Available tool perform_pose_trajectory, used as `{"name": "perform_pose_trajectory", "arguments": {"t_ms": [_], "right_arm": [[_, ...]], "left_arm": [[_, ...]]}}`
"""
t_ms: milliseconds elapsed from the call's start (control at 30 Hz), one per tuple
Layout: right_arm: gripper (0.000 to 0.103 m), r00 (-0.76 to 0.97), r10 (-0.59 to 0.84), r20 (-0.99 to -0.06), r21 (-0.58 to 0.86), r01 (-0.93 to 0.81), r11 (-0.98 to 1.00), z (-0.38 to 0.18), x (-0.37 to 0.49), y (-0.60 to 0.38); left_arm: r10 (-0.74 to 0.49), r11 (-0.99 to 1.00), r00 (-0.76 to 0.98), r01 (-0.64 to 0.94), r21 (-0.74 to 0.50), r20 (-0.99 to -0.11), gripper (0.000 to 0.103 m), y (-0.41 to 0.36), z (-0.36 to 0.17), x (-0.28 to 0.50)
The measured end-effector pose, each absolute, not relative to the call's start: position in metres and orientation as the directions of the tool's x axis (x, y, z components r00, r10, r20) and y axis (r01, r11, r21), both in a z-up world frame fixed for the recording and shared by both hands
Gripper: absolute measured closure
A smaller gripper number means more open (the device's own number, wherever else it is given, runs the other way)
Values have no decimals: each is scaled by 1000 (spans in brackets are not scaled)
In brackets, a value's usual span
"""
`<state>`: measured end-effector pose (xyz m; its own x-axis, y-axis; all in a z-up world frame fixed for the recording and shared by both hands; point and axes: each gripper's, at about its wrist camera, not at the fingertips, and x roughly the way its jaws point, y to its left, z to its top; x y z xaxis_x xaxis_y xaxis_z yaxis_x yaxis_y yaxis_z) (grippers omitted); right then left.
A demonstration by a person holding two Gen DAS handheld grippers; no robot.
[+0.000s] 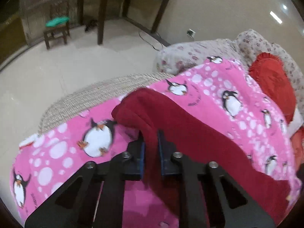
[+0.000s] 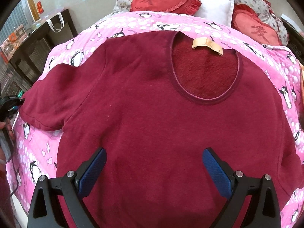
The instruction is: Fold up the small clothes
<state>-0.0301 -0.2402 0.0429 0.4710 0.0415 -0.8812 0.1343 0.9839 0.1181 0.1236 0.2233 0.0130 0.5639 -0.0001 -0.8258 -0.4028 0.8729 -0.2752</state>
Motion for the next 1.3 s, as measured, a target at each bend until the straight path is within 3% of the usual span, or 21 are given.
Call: {"name": "perform_pose_trajectory", "arguments": {"t_ms": [200,433,533,767,867,933,1033,1167,1300], "right_arm": [[3,484,40,-874,135,163,977,46,-35,-252],[3,510,38,-859,161,199,967,51,-43,-269],[3,520,21,-854,157,217,963,54,-48,-278],[3,518,4,-855,162,260,952,55,-58,-304],[3,527,14,-850,182,269,946,57,-60,-311],[3,545,36,-838,205,254,945,61,-58,-312],[3,573,94,-814,258,213,942,67,-50,-305],[3,602,161,-782,308,148,940,72,-35,-288],[3,589,177,-788,291,105,951,66,-12,-267]], "left_arm": [[-98,915,659,-235,-327,-746,96,174,62,100],[-311,936,685,101,-337,-659,96,52,109,62],[-388,920,621,222,-322,-681,96,-10,97,50],[-427,891,444,357,-282,-787,94,-111,22,34],[-403,885,460,416,-210,-791,79,-123,21,26],[-438,861,412,448,-241,-799,48,-118,31,20],[-467,848,438,469,-248,-768,44,-96,53,7],[-367,897,562,425,-122,-741,44,-59,66,-2],[-275,947,601,304,-104,-750,44,-13,57,8]]}}
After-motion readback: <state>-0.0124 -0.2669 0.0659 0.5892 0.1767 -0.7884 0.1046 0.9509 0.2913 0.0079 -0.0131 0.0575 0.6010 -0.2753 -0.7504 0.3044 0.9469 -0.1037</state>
